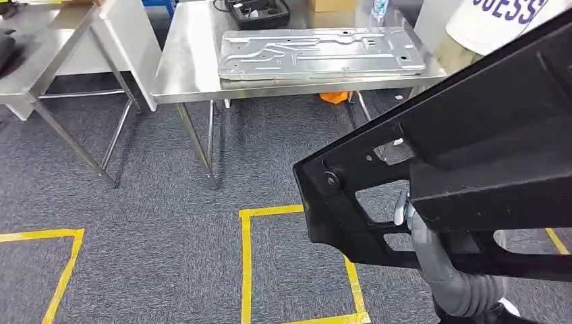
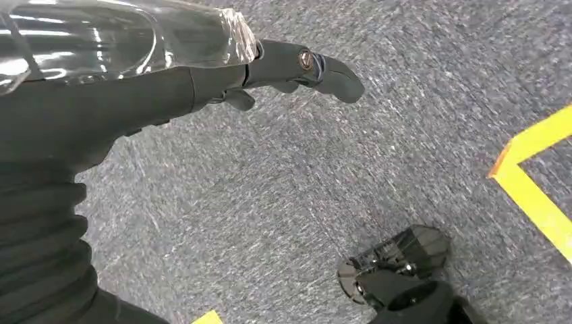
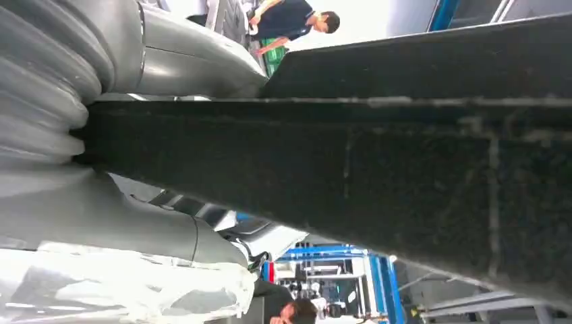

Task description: Take the parts from the cabinet and place them on the table.

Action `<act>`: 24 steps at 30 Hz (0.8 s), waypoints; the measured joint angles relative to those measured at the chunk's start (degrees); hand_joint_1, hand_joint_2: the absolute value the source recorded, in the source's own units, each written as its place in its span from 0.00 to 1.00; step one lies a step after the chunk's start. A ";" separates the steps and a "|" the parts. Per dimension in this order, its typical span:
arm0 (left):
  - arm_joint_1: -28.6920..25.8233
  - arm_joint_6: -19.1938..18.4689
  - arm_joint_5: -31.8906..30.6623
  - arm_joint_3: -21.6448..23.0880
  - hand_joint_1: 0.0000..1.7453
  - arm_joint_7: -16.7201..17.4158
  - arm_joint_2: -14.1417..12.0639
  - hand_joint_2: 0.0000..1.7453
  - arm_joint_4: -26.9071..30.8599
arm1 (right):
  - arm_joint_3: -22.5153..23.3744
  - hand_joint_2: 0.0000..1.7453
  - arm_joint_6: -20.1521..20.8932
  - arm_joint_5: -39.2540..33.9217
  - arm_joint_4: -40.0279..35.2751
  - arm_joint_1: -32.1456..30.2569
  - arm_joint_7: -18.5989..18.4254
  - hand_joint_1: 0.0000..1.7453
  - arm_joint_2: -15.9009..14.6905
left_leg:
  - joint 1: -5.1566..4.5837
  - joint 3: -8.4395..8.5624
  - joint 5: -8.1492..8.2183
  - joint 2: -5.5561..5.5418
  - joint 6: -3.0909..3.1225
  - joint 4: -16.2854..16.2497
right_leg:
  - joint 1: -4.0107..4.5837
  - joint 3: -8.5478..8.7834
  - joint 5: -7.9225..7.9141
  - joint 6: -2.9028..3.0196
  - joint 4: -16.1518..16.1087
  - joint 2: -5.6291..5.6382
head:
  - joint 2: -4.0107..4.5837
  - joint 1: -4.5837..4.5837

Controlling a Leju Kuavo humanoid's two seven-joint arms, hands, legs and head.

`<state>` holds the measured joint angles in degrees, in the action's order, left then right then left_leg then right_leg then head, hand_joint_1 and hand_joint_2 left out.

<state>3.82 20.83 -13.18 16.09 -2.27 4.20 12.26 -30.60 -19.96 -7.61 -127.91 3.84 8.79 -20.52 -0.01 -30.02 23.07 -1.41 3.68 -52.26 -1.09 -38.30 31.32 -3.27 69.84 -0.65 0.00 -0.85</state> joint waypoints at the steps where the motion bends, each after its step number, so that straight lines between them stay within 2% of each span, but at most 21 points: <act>1: 0.02 0.00 0.02 0.00 0.00 0.00 0.00 1.00 0.00 | 0.00 1.00 0.00 -0.02 0.00 0.01 0.00 1.00 0.00 | 0.07 0.20 0.14 -0.27 -0.13 -0.05 | -0.13 1.78 -2.40 -0.05 -3.99 0.00 | 0.00 0.00; 2: 0.05 0.00 0.20 0.00 0.00 0.00 0.00 1.00 0.00 | -0.02 1.00 0.04 -0.02 0.00 0.03 0.00 1.00 0.00 | 0.22 0.47 0.49 -0.70 -0.51 -0.30 | -0.36 5.04 -5.88 -0.24 -10.96 0.04 | 0.00 0.00; 3: 0.06 0.00 0.48 0.00 0.00 0.00 0.00 1.00 0.00 | -0.02 1.00 0.04 -0.02 0.02 0.05 0.00 1.00 0.00 | 0.12 0.41 0.85 -0.92 -0.92 -0.61 | -0.64 6.71 -6.79 -0.46 -14.94 0.48 | 0.00 -0.07; 4: 0.12 0.00 0.66 -0.02 0.00 0.00 0.00 1.00 0.00 | -0.07 1.00 0.07 -0.02 0.04 0.06 0.00 1.00 0.02 | -0.22 0.15 1.17 -1.06 -1.27 -1.04 | -0.27 6.90 -6.38 -0.25 -15.12 0.94 | 0.00 -0.11; 5: 0.08 0.00 0.83 -0.02 0.00 0.02 0.00 1.00 0.00 | -0.11 1.00 0.09 -0.04 0.06 0.06 0.00 1.00 0.00 | -0.21 -0.06 1.22 -1.09 -1.40 -1.07 | -0.32 6.57 -6.47 0.37 -15.03 0.88 | 0.00 -0.05; 7: -0.09 0.00 1.01 -0.02 0.00 0.04 0.00 1.00 0.00 | -0.13 1.00 0.09 -0.04 0.07 0.08 0.00 1.00 0.00 | -0.02 -0.08 1.21 -1.07 -1.74 -0.92 | 0.06 6.50 -6.37 0.92 -14.92 0.81 | 0.00 -0.04; 9: -0.07 0.00 1.14 0.00 0.00 0.13 0.00 1.00 0.00 | -0.15 1.00 0.09 -0.07 0.04 0.23 0.04 1.00 0.02 | 0.19 -0.15 2.05 -0.75 -2.21 -1.60 | -0.20 6.72 -6.54 1.64 -15.19 0.48 | 0.00 -0.04; 10: -0.02 0.02 1.22 0.00 0.00 0.20 0.09 1.00 0.00 | -0.17 1.00 0.11 -0.07 0.04 0.25 0.04 1.00 0.02 | 0.20 -0.99 3.32 -0.14 -2.38 -3.53 | -0.20 6.78 -6.44 1.81 -15.19 0.43 | 0.00 0.06; 11: 0.11 0.02 1.40 0.00 0.00 0.26 0.09 1.00 0.00 | -0.17 1.00 0.13 -0.04 0.04 0.31 0.09 1.00 0.02 | 0.24 -3.44 5.92 0.33 -2.61 -8.75 | -0.12 6.79 -6.39 1.98 -15.19 0.28 | 0.00 0.18; 13: 0.10 0.02 1.77 -0.02 0.00 0.59 0.07 1.00 0.00 | -0.20 1.00 0.26 -0.11 0.04 0.31 0.07 1.00 0.02 | 0.21 -8.75 10.20 0.46 -2.81 -19.43 | 0.18 6.78 -6.24 2.19 -15.17 -0.15 | 0.00 0.22; 14: 0.04 0.02 2.14 -0.02 0.00 0.61 0.07 1.00 0.00 | -0.22 1.00 0.28 -0.11 0.04 0.32 0.07 1.00 0.02 | 0.21 -10.69 10.95 0.46 -2.73 -22.95 | 0.37 6.82 -6.17 2.20 -15.17 -0.23 | 0.00 0.26; 15: 0.02 0.02 2.31 -0.02 0.00 0.61 0.07 1.00 0.00 | -0.22 1.00 0.39 -0.11 0.04 0.33 0.07 1.00 0.02 | 0.20 -11.00 10.33 0.47 -2.58 -23.02 | 0.47 6.88 -6.14 2.20 -15.16 -0.32 | 0.02 0.26; 16: 0.03 0.02 2.47 -0.02 0.00 0.61 0.07 1.00 0.00 | -0.22 1.00 0.44 -0.13 0.07 0.34 0.07 1.00 0.02 | 0.09 -9.78 8.31 0.49 -2.18 -19.95 | 0.60 6.99 -6.06 2.19 -15.16 -0.35 | 0.00 0.26; 18: 0.06 0.02 2.62 -0.02 0.00 0.61 0.07 1.00 0.00 | -0.24 1.00 0.50 -0.13 0.07 0.47 0.07 1.00 0.02 | -0.14 -4.89 3.33 0.63 -1.53 -9.64 | 0.64 7.35 -5.86 2.09 -15.17 -0.37 | 0.00 0.26; 19: 0.07 0.02 2.64 -0.02 0.00 0.61 0.07 1.00 0.00 | -0.24 1.00 0.50 -0.13 0.07 0.63 0.07 1.00 0.02 | -0.27 -1.77 0.97 1.19 -1.18 -3.47 | 0.64 7.60 -5.72 1.94 -15.19 -0.38 | 0.00 0.26; 20: 0.21 0.02 2.67 -0.02 0.00 0.61 0.04 1.00 0.00 | -0.24 1.00 0.52 -0.11 0.04 0.66 0.07 1.00 0.02 | -0.80 -1.52 1.83 1.41 -1.10 -2.56 | 0.89 7.59 -5.64 1.76 -15.22 -0.37 | 0.00 0.26; 23: 0.22 0.00 2.71 -0.02 0.00 0.50 0.07 1.00 0.00 | -0.24 1.00 0.66 -0.15 0.07 0.84 0.07 1.00 0.04 | -1.20 -1.56 1.80 1.16 -0.36 -2.24 | 0.59 7.63 -5.39 0.87 -15.39 -0.35 | 0.00 0.22; 24: 0.20 0.02 2.71 -0.02 0.00 0.52 0.07 1.00 0.00 | -0.24 1.00 0.66 -0.15 0.04 0.98 0.07 1.00 0.04 | -1.09 -0.90 1.65 1.03 0.06 -1.91 | 0.65 7.82 -5.11 0.38 -15.40 -0.36 | 0.00 0.22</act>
<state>4.02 20.85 -10.47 16.06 -1.75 4.26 12.26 -30.84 -19.30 -7.76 -127.86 4.82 8.85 -20.48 -1.10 -30.92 24.72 -0.38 3.74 -54.17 -0.44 -30.48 26.21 -2.89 54.44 -1.01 0.00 -0.63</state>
